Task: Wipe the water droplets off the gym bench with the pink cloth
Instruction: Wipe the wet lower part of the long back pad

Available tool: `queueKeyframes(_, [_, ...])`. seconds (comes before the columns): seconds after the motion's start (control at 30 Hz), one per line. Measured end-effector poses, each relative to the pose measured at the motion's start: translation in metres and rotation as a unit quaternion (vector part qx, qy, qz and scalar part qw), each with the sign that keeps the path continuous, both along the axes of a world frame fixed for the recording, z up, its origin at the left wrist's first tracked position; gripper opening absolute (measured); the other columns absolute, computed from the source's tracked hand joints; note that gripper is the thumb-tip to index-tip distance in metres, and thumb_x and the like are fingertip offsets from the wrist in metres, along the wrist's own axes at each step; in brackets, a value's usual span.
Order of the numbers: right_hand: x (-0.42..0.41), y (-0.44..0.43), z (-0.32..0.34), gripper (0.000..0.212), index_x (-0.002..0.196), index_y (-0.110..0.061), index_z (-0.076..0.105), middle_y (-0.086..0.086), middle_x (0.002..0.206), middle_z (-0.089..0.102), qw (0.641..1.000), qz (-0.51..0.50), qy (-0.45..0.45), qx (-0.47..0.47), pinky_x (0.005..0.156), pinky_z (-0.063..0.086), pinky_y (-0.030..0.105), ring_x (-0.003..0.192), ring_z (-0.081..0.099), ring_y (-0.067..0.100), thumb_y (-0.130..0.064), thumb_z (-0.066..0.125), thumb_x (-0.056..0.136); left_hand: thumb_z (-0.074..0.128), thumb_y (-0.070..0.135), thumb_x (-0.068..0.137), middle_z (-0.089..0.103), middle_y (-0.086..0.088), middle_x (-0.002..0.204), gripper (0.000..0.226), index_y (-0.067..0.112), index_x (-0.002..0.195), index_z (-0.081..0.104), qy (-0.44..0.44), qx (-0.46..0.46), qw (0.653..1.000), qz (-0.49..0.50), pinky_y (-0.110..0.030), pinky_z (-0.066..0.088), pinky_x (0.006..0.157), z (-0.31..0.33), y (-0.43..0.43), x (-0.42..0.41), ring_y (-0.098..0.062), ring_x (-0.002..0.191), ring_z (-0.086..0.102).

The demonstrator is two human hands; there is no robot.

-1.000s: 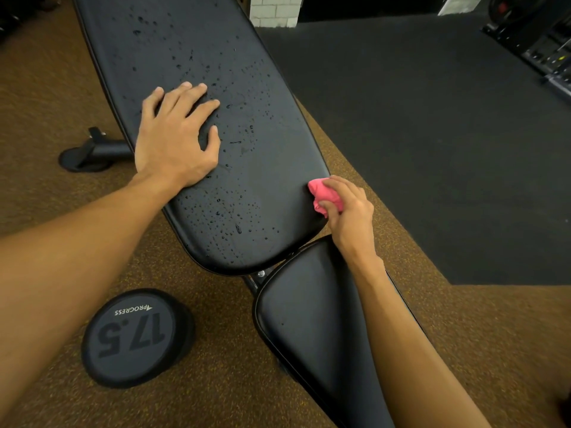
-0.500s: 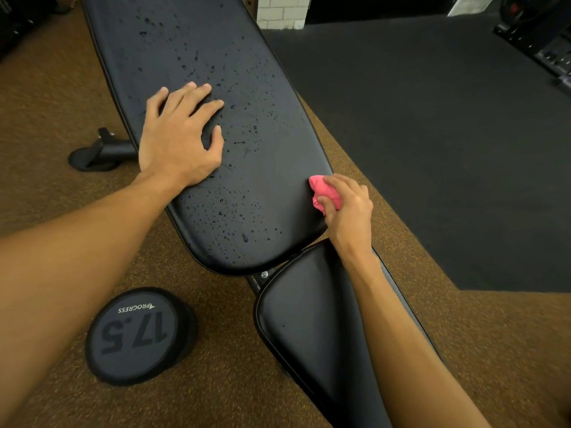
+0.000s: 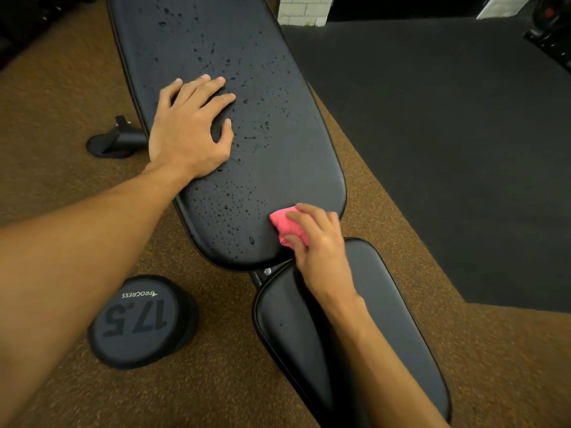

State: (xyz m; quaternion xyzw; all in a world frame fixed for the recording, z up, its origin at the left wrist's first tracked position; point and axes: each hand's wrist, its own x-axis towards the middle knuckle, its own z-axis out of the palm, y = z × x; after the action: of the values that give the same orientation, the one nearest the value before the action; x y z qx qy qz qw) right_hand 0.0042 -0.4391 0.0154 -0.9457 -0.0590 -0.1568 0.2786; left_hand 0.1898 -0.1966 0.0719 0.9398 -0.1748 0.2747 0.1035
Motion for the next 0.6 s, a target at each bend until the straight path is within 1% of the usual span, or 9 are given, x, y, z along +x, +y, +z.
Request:
queueKeyframes(0.07, [0.005,-0.01,0.004,0.035,0.129,-0.007,0.073,0.007,0.138,0.065,0.999,-0.041,0.006,0.016,0.109,0.03,0.009,0.116,0.051,0.024,-0.012,0.081,0.094,0.045,0.044,0.105,0.047,0.005,0.163,0.048,0.025,0.147,0.059,0.0,0.0,1.0,-0.001,-0.046,0.021,0.128,0.0,0.0,0.0,-0.017,0.155,0.036])
queueKeyframes(0.13, [0.005,-0.009,0.004,0.036,0.13,-0.007,0.073,0.007,0.138,0.064,0.998,-0.06,0.005,0.026,0.108,0.028,0.006,0.116,0.048,0.021,-0.011,0.081,0.095,0.045,0.044,0.105,0.048,0.005,0.162,0.048,0.025,0.147,0.059,-0.003,-0.001,1.0,-0.003,-0.046,0.021,0.128,0.0,0.001,0.0,-0.017,0.155,0.037])
queueKeyframes(0.17, [0.003,-0.003,0.004,0.036,0.129,-0.007,0.072,0.007,0.137,0.064,0.998,-0.061,0.004,0.025,0.108,0.029,0.007,0.116,0.048,0.021,-0.011,0.081,0.094,0.045,0.044,0.105,0.048,0.005,0.162,0.048,0.025,0.147,0.059,-0.003,-0.001,1.0,-0.003,-0.046,0.021,0.128,0.0,0.001,0.001,-0.016,0.155,0.037])
queueKeyframes(0.2, [0.0,0.006,0.003,0.035,0.128,-0.008,0.073,0.007,0.136,0.064,0.998,-0.057,0.002,0.024,0.109,0.032,0.011,0.116,0.049,0.023,-0.011,0.081,0.094,0.045,0.044,0.105,0.048,0.006,0.162,0.048,0.025,0.147,0.06,-0.003,-0.002,1.0,-0.003,-0.046,0.021,0.128,-0.001,0.001,0.001,-0.016,0.155,0.037])
queueKeyframes(0.3, [-0.016,0.04,0.0,0.034,0.125,-0.008,0.072,0.009,0.134,0.063,1.0,-0.012,-0.003,0.013,0.107,0.044,0.031,0.113,0.053,0.03,-0.011,0.082,0.093,0.044,0.043,0.104,0.047,0.006,0.163,0.048,0.026,0.146,0.06,0.0,-0.004,1.0,-0.001,-0.045,0.019,0.129,-0.002,0.002,0.0,-0.016,0.155,0.036])
queueKeyframes(0.4, [-0.025,0.05,-0.002,0.031,0.126,-0.007,0.071,0.01,0.136,0.062,1.0,0.029,-0.003,-0.008,0.104,0.047,0.038,0.111,0.054,0.033,-0.011,0.079,0.096,0.044,0.044,0.104,0.047,0.006,0.163,0.049,0.025,0.146,0.06,0.004,-0.004,1.0,-0.003,-0.046,0.019,0.129,-0.001,0.002,0.001,-0.016,0.155,0.036])
queueKeyframes(0.47, [-0.02,0.039,0.0,0.032,0.126,-0.006,0.071,0.01,0.136,0.062,1.0,0.015,-0.001,-0.01,0.106,0.045,0.034,0.113,0.054,0.031,-0.014,0.08,0.096,0.043,0.044,0.104,0.046,0.005,0.164,0.049,0.026,0.147,0.059,0.007,-0.003,1.0,-0.004,-0.046,0.019,0.129,-0.001,0.003,0.001,-0.016,0.155,0.036])
queueKeyframes(0.57, [-0.007,0.019,0.004,0.035,0.127,-0.007,0.071,0.009,0.134,0.063,0.999,-0.053,0.007,-0.001,0.108,0.036,0.019,0.116,0.052,0.027,-0.017,0.081,0.095,0.041,0.045,0.105,0.045,0.005,0.164,0.05,0.025,0.148,0.058,0.014,-0.002,1.0,-0.005,-0.046,0.019,0.129,-0.001,0.003,0.0,-0.016,0.156,0.034])
queueKeyframes(0.6, [-0.004,0.018,0.006,0.036,0.127,-0.007,0.071,0.008,0.134,0.063,0.997,-0.071,0.01,0.002,0.107,0.036,0.017,0.116,0.051,0.026,-0.017,0.082,0.095,0.041,0.046,0.105,0.045,0.005,0.164,0.051,0.025,0.148,0.058,0.017,-0.001,1.0,-0.005,-0.046,0.018,0.129,0.0,0.003,0.0,-0.016,0.156,0.034])
